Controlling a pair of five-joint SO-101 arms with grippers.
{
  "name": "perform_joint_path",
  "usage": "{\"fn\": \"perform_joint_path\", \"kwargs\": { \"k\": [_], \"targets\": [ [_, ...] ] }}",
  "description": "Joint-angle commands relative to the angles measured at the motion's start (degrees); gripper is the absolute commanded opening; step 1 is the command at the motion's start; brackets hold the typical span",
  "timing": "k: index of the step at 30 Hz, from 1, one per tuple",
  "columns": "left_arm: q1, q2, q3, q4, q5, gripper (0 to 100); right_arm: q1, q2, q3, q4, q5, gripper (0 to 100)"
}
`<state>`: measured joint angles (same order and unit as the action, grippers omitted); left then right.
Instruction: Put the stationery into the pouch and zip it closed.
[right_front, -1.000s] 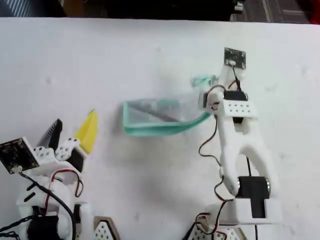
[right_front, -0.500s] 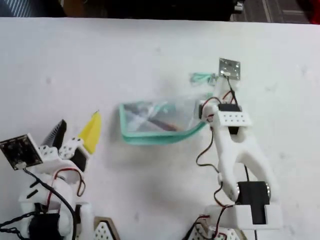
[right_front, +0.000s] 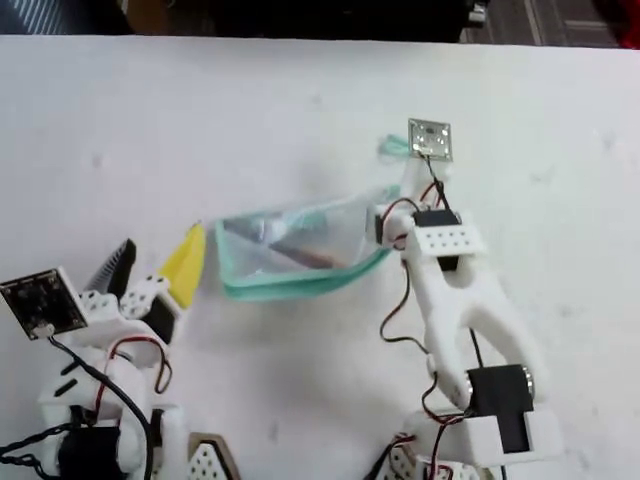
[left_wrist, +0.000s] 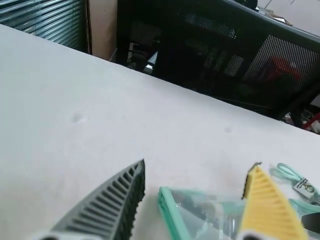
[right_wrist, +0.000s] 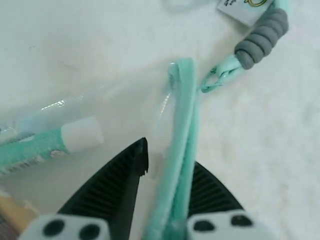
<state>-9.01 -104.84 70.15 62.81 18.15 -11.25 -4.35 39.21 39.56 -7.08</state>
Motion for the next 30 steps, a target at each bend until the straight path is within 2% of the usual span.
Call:
{"fn": "perform_joint_path", "kwargs": {
  "k": [1, 9, 12, 18, 22, 26, 28, 30],
  "targets": [
    [0.7, 0.0, -0.4, -1.9, 0.4, 33, -1.8, -1.3, 0.9, 2.0, 0.8, 4.0],
    [0.7, 0.0, -0.4, -2.0, 0.1, 33, -1.4, -1.3, 2.0, 1.9, 0.8, 34.7],
    [0.8, 0.0, -0.4, -2.0, -1.2, 33, -1.4, -1.5, 2.0, 2.0, 0.9, 40.0],
    [7.0, 0.1, 3.3, -6.1, -6.5, 31, -2.0, -2.9, -0.8, 8.4, 0.9, 40.1],
    [8.0, 0.1, 6.1, -10.7, -11.9, 21, 0.1, -7.5, -3.2, 14.7, 0.4, 40.1],
    [8.0, 0.1, 6.2, -11.8, -14.4, 11, 5.4, -10.7, -3.3, 15.3, 0.4, 40.0],
    [8.0, 0.2, 6.2, -11.8, -14.5, 10, 8.8, -10.8, -3.4, 15.3, -0.8, 36.6],
    [8.0, 0.2, 6.1, -11.8, -14.5, 9, 12.1, -10.8, -3.4, 13.8, -5.6, 26.9]
  ]
}}
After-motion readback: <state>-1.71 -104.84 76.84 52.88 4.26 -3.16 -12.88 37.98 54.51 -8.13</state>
